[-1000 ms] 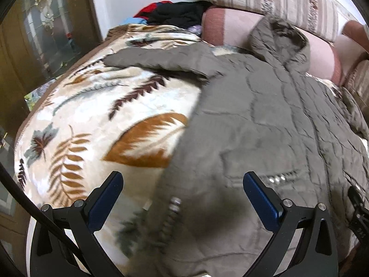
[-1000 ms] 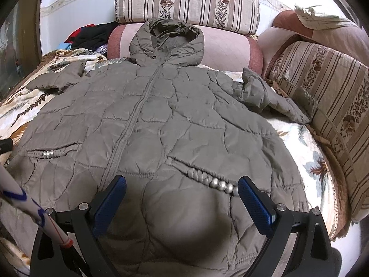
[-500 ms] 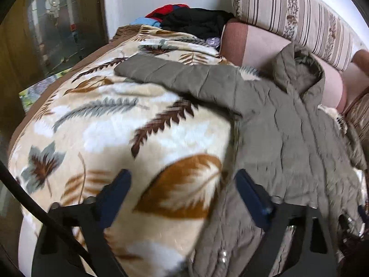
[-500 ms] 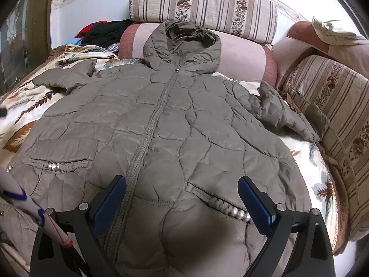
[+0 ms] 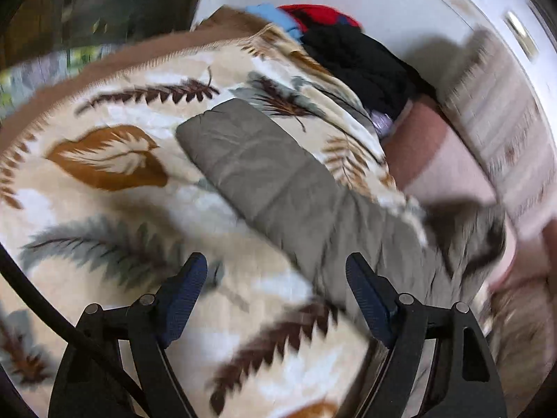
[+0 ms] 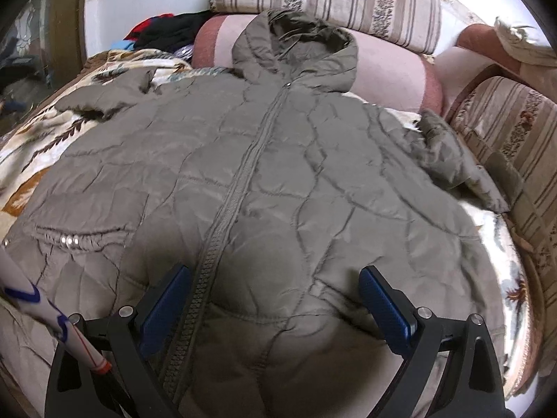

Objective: Fold large clothes
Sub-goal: 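Grasp the sleeve cuff with the left tool and fold it across the jacket body, then lay the sleeve on the jacket body and open the left tool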

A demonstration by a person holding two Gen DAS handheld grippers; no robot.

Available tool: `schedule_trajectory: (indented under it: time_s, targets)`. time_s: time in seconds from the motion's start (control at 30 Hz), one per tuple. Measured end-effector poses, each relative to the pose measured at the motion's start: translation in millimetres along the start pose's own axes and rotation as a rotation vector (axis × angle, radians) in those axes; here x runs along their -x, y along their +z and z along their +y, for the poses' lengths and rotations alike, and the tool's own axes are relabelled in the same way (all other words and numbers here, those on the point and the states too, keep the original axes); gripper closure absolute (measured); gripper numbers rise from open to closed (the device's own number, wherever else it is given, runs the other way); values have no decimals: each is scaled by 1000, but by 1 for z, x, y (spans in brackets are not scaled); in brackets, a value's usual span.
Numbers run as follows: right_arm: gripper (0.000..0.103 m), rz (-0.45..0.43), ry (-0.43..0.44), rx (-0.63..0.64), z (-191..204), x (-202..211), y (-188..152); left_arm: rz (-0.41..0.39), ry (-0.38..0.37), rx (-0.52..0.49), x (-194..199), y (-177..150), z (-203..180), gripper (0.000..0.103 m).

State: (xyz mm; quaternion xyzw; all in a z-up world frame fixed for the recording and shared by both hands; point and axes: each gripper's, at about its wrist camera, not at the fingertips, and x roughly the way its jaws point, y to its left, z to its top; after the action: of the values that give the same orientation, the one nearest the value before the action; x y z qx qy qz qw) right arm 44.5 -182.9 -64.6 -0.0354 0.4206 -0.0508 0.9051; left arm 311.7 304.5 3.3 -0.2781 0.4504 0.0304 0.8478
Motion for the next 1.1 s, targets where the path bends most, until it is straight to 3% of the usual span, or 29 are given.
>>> schedule_trajectory:
  time_s: [0.13, 0.33, 0.53, 0.6, 0.67, 0.73, 0.83, 0.97, 1.1]
  targets:
    - [2, 3, 17, -3, -1, -8, -2, 14, -67, 93, -35, 22, 16, 22]
    - [0, 24, 31, -23, -3, -21, -1, 37, -42, 116, -81, 38, 26, 23]
    - [0, 29, 34, -21, -2, -28, -1, 52, -109, 190, -104, 42, 32, 23]
    - [0, 31, 38, -24, -2, -29, -1, 51, -76, 162, -105, 40, 22, 42]
    - [0, 31, 41, -26, -2, -30, -1, 72, -44, 144, -106, 39, 15, 82]
    - [0, 30, 41, -25, -2, -31, -2, 70, -32, 127, -98, 37, 6, 89]
    - [0, 26, 41, -25, -1, -30, -2, 34, -38, 85, -71, 35, -15, 91]
    - [0, 20, 44, -28, -2, -30, -3, 6, -106, -55, -21, 17, -73, 92]
    - [0, 15, 50, -33, -2, -29, -3, 7, -214, -207, 19, -26, -139, 92]
